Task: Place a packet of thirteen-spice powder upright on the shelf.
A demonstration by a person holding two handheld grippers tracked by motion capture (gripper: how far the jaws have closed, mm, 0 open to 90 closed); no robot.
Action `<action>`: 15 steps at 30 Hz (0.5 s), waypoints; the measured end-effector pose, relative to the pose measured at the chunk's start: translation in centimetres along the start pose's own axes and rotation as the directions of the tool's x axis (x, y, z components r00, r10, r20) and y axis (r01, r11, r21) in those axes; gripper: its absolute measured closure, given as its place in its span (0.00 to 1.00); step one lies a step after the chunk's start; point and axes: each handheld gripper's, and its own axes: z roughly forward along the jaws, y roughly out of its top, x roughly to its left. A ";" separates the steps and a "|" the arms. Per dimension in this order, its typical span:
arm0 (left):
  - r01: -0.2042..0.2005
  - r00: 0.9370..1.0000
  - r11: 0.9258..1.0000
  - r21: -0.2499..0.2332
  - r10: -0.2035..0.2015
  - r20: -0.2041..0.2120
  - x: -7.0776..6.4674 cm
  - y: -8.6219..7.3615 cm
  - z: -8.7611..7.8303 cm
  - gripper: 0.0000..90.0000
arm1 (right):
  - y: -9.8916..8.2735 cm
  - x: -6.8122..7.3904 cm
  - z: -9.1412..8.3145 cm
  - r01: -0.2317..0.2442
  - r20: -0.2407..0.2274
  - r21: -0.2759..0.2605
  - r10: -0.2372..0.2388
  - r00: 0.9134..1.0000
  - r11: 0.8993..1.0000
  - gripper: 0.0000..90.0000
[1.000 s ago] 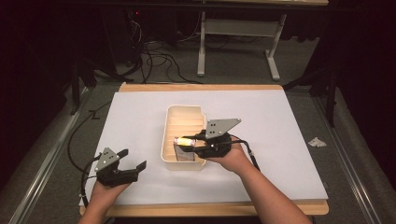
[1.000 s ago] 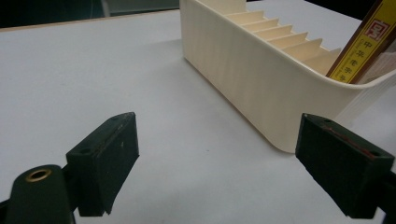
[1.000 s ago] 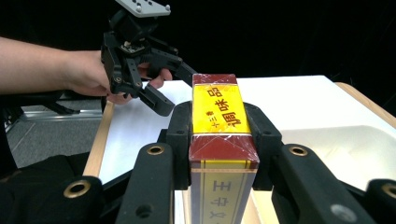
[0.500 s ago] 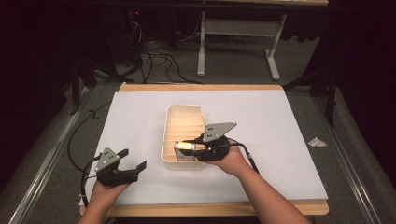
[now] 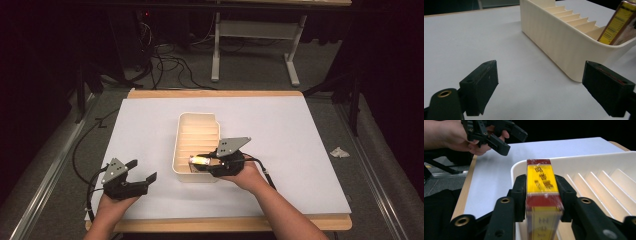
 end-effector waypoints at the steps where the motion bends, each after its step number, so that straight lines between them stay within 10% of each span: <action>1: 0.000 1.000 1.000 0.000 0.000 0.000 0.0 0.0 0.0 0.15 | 0.0 0.0 0.0 0.003 0.003 -0.001 -0.003 1.000 1.000 0.67; 15: -0.006 1.000 1.000 0.006 0.006 0.000 0.0 -0.1 0.0 0.15 | 1.1 0.8 -1.4 -0.028 0.091 -0.072 0.035 0.995 0.997 0.25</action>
